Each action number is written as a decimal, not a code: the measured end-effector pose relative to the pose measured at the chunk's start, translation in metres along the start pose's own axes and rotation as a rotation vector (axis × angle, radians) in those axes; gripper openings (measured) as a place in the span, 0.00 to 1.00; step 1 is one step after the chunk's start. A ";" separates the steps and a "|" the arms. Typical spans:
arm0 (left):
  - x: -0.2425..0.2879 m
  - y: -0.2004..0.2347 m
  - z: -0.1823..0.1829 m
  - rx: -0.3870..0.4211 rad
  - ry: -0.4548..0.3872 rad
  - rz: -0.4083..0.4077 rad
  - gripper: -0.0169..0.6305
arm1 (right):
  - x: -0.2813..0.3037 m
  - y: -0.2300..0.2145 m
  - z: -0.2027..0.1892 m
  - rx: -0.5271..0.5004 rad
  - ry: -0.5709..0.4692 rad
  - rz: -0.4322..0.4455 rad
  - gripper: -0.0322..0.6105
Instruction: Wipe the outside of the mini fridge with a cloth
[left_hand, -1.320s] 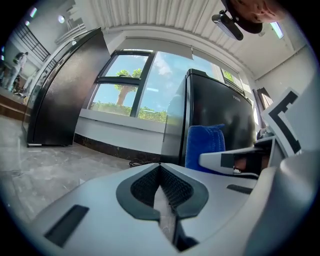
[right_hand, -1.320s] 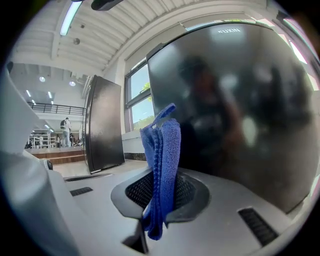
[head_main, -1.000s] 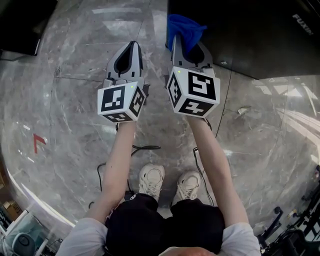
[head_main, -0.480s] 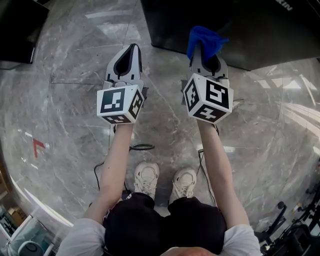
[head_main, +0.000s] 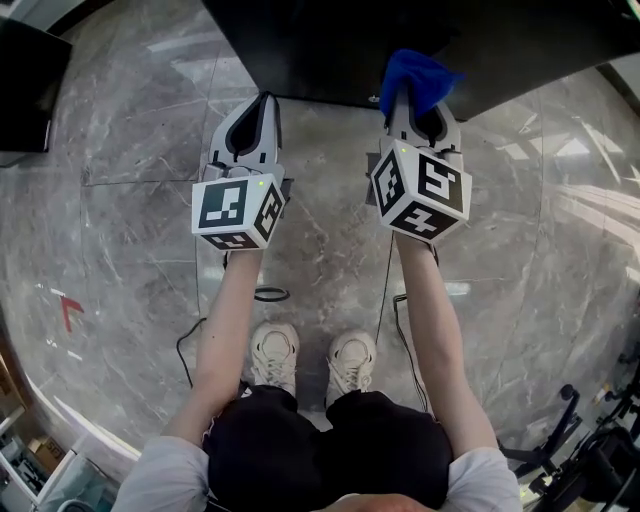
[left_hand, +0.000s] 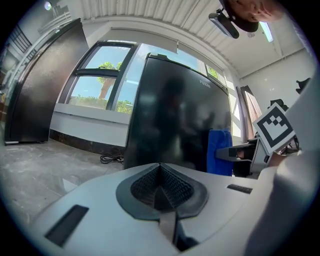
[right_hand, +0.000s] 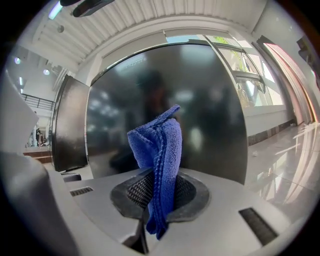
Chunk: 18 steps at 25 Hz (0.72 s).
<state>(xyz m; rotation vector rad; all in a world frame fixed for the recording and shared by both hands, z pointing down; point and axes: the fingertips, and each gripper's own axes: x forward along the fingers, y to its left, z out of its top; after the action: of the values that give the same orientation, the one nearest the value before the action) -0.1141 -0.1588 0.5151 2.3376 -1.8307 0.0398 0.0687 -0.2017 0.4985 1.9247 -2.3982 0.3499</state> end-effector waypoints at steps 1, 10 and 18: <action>0.003 -0.008 -0.001 0.001 0.003 -0.012 0.03 | -0.003 -0.012 0.002 0.010 -0.004 -0.023 0.16; 0.019 -0.050 -0.013 0.031 0.026 -0.082 0.03 | -0.025 -0.131 0.009 0.092 -0.020 -0.271 0.16; 0.020 -0.054 -0.023 0.019 0.054 -0.073 0.03 | -0.030 -0.179 0.016 0.063 -0.028 -0.358 0.16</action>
<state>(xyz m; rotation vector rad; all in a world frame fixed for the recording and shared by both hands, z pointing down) -0.0552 -0.1625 0.5344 2.3901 -1.7260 0.1104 0.2502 -0.2120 0.5032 2.3425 -2.0190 0.3824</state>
